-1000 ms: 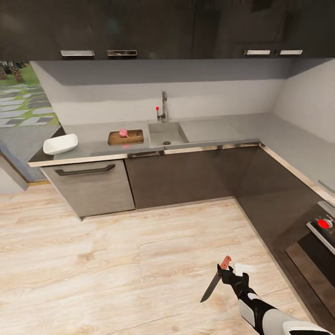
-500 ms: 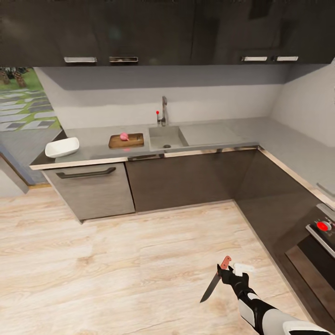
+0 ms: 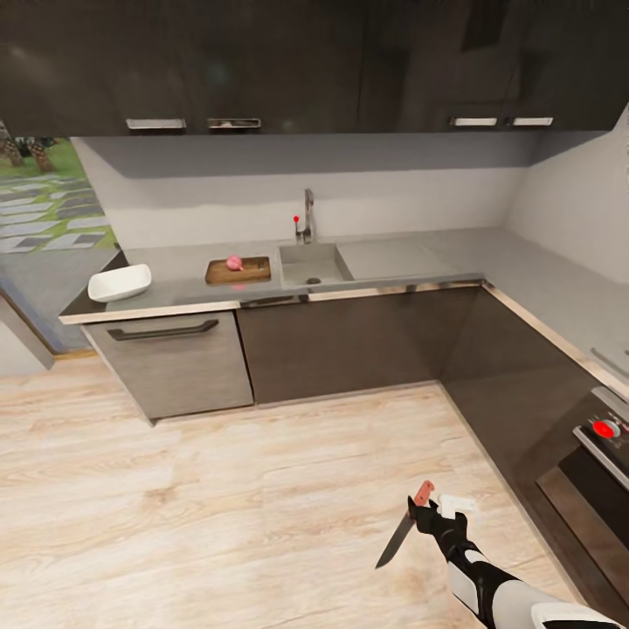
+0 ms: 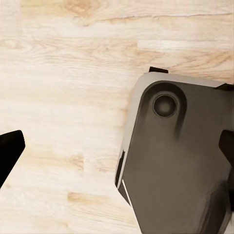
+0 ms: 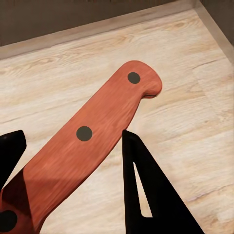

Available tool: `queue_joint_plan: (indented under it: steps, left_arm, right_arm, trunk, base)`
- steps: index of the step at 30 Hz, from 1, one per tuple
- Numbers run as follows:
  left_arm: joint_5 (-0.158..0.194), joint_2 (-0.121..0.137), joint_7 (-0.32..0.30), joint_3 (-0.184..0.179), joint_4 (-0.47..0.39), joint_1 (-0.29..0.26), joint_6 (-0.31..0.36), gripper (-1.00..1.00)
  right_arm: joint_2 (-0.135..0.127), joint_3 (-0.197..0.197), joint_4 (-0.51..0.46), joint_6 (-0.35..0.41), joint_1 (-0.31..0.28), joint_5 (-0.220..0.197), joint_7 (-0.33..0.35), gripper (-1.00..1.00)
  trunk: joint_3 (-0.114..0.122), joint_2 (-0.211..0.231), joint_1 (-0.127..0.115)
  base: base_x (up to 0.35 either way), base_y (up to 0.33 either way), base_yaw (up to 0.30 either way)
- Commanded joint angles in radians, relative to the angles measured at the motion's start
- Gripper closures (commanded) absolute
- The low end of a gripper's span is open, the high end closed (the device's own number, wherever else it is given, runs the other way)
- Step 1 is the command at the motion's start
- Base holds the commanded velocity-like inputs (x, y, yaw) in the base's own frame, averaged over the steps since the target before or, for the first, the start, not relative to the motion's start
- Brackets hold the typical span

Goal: In the kitchen, take the Vidalia onion out of the sink, dice it on the chopping board with the paring knife, put the diced onion into the bowl on the countertop, then place both the paring knife and the chopping board into the sink.

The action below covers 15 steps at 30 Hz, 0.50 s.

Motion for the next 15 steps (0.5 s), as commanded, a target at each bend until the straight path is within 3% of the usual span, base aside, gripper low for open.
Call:
queue_joint_plan:
  steps: [1, 15]
  left_arm:
    - [0.004, 0.0, 0.003, -0.004, 0.0, -0.001, -0.003, -1.0]
    - [0.004, 0.0, 0.003, -0.004, 0.0, -0.001, -0.003, -1.0]
  right_arm:
    - [0.0, 0.001, 0.001, -0.003, -0.001, -0.01, 0.007, 1.0]
    - [0.0, 0.001, 0.001, -0.003, -0.001, -0.01, 0.007, 1.0]
  trunk:
    - [0.0, -0.002, 0.001]
    - [0.022, -0.002, 0.001]
  base:
    - [0.0, 0.0, 0.0]
    - [0.0, 0.0, 0.0]
